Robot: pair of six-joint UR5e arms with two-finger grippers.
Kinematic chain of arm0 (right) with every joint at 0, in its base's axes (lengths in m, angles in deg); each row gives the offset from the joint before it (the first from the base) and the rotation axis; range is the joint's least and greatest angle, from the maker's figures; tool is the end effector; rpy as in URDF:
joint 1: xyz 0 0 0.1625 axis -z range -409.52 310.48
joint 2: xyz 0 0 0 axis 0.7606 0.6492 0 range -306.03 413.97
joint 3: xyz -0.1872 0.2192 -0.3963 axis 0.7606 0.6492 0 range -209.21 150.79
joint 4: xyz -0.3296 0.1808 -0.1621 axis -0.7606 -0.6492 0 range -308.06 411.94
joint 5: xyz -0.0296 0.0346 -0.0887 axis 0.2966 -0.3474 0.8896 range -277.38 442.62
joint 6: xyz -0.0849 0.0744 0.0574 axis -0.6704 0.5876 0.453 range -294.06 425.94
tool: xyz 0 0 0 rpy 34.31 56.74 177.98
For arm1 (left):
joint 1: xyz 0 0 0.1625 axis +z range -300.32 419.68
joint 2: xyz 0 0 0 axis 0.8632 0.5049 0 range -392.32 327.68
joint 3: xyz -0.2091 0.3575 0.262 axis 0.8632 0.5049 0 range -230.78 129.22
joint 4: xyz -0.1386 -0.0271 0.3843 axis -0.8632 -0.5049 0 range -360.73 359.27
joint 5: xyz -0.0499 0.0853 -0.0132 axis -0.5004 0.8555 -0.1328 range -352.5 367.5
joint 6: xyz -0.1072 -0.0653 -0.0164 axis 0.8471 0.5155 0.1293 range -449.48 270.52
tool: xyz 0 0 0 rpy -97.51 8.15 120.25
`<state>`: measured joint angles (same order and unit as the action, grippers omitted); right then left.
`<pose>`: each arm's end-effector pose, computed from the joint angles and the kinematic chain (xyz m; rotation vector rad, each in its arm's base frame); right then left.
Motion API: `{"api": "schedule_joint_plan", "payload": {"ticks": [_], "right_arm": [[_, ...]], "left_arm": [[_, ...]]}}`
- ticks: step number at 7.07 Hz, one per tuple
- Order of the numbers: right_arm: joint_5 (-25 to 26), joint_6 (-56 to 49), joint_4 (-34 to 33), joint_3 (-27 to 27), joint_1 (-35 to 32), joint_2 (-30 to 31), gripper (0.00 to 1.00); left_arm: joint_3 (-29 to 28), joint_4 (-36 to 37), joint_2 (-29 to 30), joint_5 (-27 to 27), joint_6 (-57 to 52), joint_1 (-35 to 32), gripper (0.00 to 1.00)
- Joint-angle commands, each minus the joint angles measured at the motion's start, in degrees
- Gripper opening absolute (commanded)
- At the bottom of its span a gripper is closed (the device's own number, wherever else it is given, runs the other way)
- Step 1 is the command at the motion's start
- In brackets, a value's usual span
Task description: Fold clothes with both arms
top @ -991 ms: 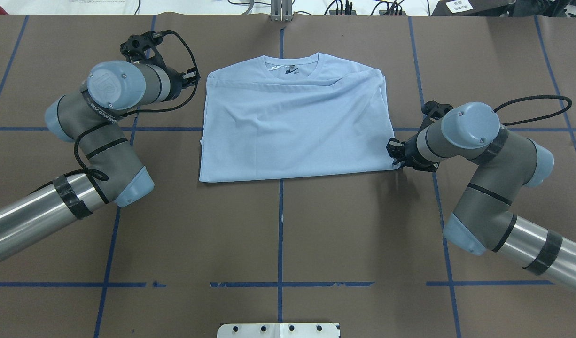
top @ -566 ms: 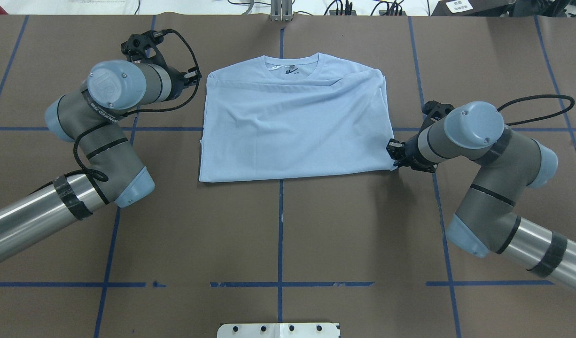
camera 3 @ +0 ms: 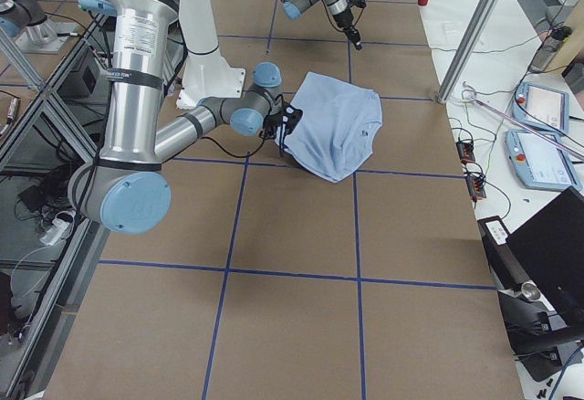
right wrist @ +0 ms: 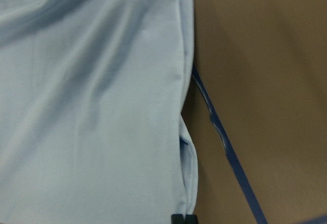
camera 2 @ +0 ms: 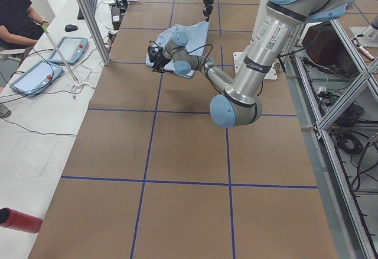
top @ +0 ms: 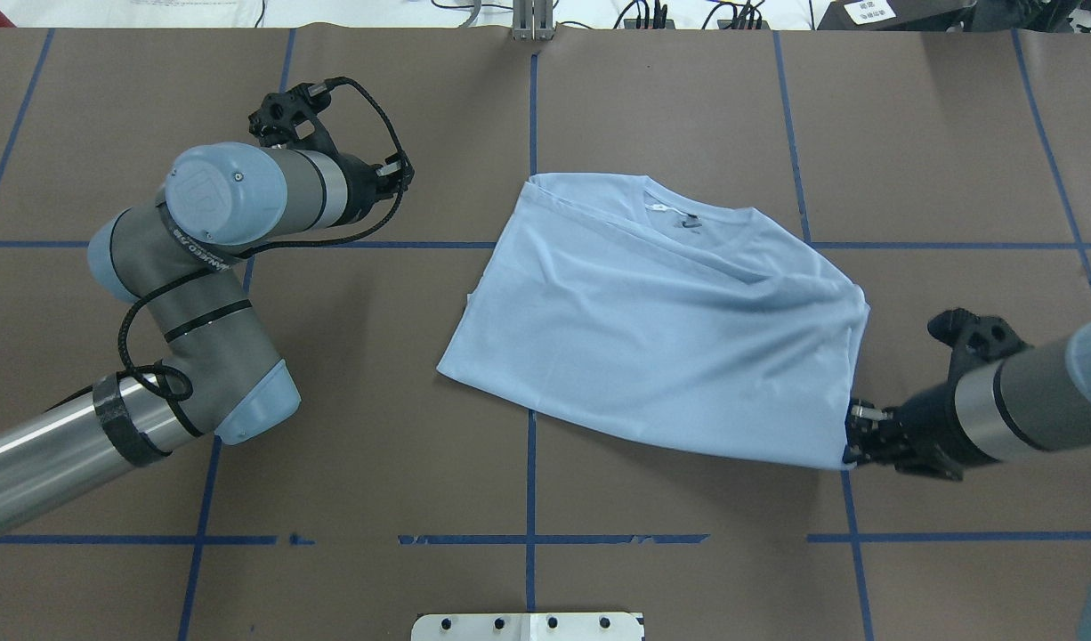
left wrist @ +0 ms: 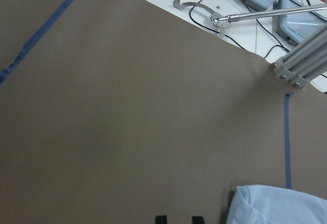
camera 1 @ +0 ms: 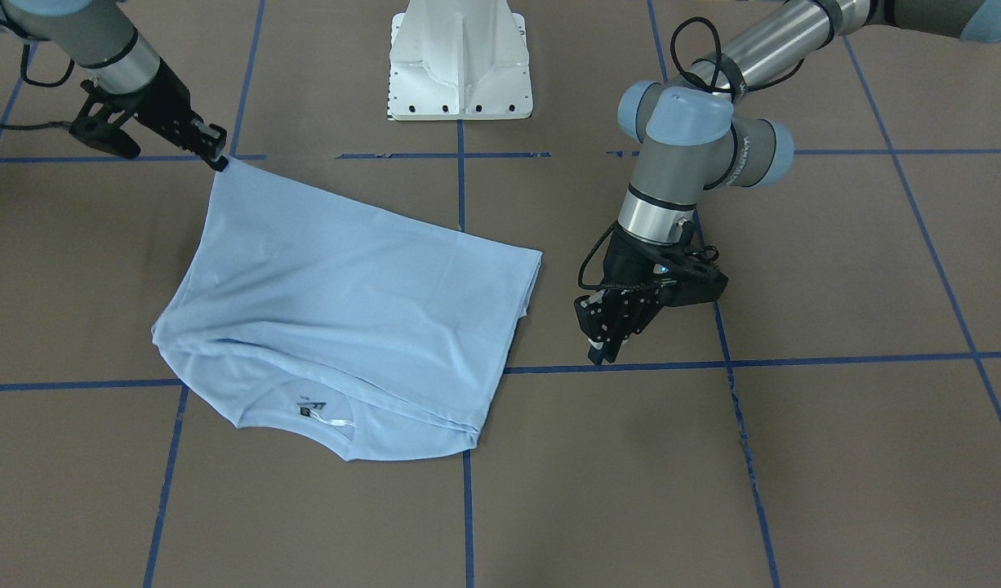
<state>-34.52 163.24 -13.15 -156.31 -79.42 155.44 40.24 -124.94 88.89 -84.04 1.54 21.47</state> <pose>-0.3107 -0.2660 0.4700 -0.2655 -0.9397 0.3886 0.4990 -0.5580 0.3345 0.3531 1.1254 -0.5894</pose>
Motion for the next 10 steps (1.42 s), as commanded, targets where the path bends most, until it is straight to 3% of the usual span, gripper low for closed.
{"api": "schedule_joint_plan", "payload": {"ticks": [1,2,3,4,6,8,10], "right_arm": [[-2.91,4.38,-0.04,-6.39,10.87,3.12,0.00],[-2.22,5.26,-0.04,-6.41,16.14,2.95,0.31],[0.31,5.79,-0.04,-5.88,17.68,1.55,0.99],[3.21,5.79,-0.12,-5.27,17.26,-0.11,1.00],[5.35,5.53,-0.12,-5.00,6.51,-3.44,1.00],[5.44,5.09,-0.21,2.79,-2.76,-10.21,1.00],[7.00,5.00,-0.21,4.92,-2.96,-10.85,1.00]], "left_arm": [[8.17,1.95,-1.75,-3.99,5.65,3.21,0.31],[11.87,5.79,-1.76,-4.00,8.19,5.32,0.32],[16.86,10.87,-1.76,-4.43,10.30,8.29,0.34],[17.52,12.05,-1.85,-4.52,13.72,11.89,0.37],[16.75,12.15,-5.27,-3.39,16.21,18.74,0.47],[11.39,11.98,-4.14,-1.01,15.43,19.93,0.47],[10.33,11.54,-3.61,2.31,15.07,18.97,0.46]]}}
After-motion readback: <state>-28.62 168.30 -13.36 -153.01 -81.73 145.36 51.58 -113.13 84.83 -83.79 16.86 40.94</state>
